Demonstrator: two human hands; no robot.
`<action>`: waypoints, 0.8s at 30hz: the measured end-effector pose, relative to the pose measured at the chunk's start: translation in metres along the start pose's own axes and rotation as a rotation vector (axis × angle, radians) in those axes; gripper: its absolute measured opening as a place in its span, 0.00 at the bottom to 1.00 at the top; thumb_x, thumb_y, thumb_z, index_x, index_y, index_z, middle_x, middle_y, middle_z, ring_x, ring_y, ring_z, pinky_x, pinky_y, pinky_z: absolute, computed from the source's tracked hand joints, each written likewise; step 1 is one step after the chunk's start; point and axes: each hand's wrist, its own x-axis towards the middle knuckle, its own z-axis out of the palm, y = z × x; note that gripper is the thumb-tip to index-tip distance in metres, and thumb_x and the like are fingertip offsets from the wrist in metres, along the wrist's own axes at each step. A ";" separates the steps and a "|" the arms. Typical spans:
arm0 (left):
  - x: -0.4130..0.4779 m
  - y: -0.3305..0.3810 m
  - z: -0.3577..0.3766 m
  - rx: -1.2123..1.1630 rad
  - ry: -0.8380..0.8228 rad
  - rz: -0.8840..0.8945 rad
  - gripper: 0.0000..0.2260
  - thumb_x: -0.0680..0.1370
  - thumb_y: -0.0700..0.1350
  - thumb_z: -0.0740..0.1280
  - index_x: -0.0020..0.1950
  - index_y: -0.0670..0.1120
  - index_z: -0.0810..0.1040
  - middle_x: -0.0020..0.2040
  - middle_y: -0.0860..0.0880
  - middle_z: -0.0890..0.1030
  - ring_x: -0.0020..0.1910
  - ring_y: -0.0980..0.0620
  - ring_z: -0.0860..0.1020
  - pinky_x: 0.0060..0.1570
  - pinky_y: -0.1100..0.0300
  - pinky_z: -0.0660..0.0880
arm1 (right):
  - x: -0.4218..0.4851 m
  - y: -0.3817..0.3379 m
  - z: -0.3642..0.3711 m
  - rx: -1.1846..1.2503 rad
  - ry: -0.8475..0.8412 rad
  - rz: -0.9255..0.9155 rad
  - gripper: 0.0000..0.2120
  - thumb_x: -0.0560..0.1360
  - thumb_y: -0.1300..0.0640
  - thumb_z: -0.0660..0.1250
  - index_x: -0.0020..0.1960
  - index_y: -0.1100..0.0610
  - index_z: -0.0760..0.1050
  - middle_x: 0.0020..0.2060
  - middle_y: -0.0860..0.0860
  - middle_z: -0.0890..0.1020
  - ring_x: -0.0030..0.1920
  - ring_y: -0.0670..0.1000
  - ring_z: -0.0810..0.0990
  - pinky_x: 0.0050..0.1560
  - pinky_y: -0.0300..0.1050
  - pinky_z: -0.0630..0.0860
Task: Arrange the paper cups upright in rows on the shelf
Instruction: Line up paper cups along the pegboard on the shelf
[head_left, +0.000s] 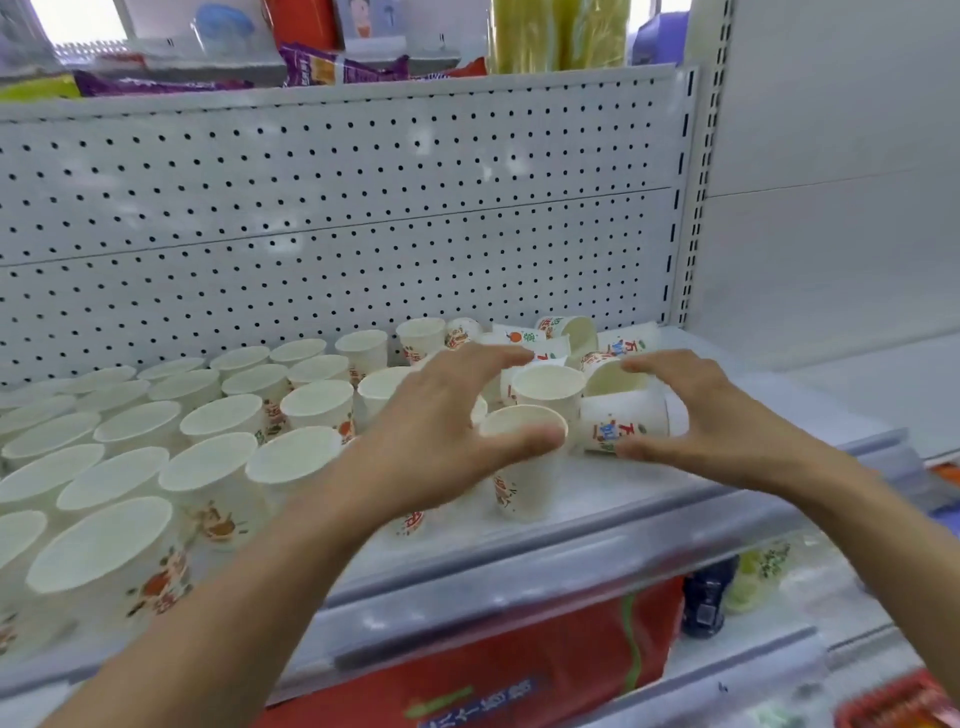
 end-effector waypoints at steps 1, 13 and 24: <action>-0.002 0.005 0.013 0.106 0.002 0.029 0.33 0.69 0.70 0.64 0.72 0.62 0.63 0.70 0.62 0.67 0.68 0.61 0.64 0.64 0.61 0.59 | 0.003 0.008 0.002 -0.020 -0.076 0.008 0.38 0.68 0.48 0.76 0.73 0.46 0.62 0.70 0.46 0.66 0.69 0.48 0.62 0.67 0.40 0.58; -0.002 -0.006 0.043 0.513 0.090 -0.151 0.23 0.69 0.63 0.60 0.62 0.58 0.75 0.58 0.59 0.78 0.58 0.53 0.75 0.62 0.53 0.59 | 0.021 0.047 -0.025 0.134 -0.245 -0.132 0.27 0.68 0.40 0.71 0.59 0.39 0.59 0.50 0.39 0.74 0.44 0.35 0.74 0.39 0.32 0.70; 0.064 0.034 0.049 0.369 0.064 -0.290 0.34 0.72 0.69 0.60 0.75 0.56 0.63 0.72 0.56 0.69 0.69 0.55 0.63 0.71 0.57 0.53 | 0.045 0.009 -0.024 -0.255 -0.436 -0.466 0.47 0.64 0.28 0.66 0.75 0.40 0.48 0.68 0.44 0.66 0.67 0.49 0.66 0.62 0.48 0.68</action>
